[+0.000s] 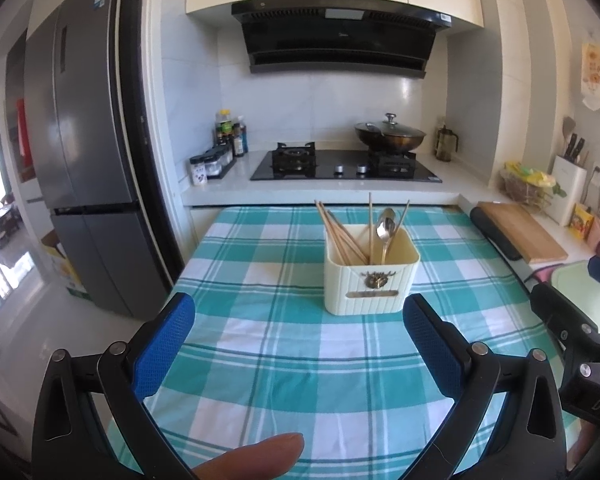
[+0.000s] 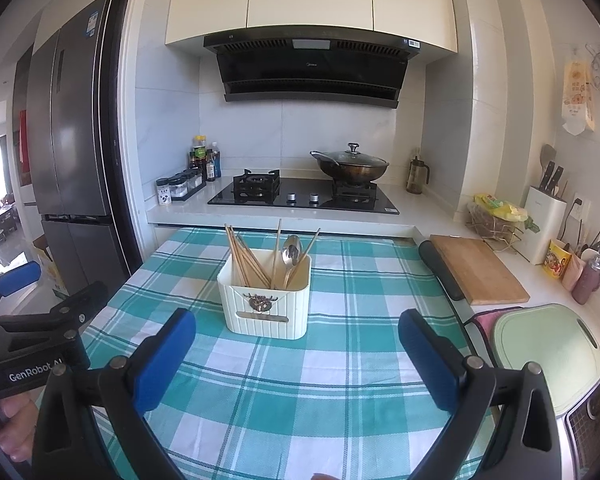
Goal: Organize utensils
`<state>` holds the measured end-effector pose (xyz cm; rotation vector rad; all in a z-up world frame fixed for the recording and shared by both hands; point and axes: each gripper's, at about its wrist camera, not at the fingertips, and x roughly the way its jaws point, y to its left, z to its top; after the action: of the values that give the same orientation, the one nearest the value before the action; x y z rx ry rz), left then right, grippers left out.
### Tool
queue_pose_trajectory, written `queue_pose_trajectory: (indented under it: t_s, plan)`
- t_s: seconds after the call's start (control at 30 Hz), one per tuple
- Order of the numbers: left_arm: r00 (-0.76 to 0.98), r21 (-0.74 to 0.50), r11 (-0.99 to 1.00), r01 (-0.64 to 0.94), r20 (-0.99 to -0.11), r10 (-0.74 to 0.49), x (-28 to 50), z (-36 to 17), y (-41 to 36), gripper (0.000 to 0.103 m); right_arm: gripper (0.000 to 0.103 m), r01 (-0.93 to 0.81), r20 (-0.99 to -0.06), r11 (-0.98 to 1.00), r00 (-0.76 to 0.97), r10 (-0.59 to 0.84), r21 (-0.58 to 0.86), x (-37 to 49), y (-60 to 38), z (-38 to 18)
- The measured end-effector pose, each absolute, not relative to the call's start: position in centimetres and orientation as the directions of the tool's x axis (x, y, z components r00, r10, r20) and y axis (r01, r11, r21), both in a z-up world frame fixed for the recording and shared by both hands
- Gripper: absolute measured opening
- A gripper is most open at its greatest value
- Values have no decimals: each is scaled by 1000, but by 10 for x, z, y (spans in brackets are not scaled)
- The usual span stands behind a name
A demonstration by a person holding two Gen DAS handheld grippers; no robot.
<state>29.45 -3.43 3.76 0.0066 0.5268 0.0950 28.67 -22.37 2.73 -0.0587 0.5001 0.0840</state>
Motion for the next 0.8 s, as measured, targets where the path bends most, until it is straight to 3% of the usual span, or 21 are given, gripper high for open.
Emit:
queue_pose_trajectory:
  t_s: [0.8]
  plan:
    - [859,34,996,-88,-504,93,294,36,-35,103,103,-95,-483,995,873,68,-31,284,-224,30]
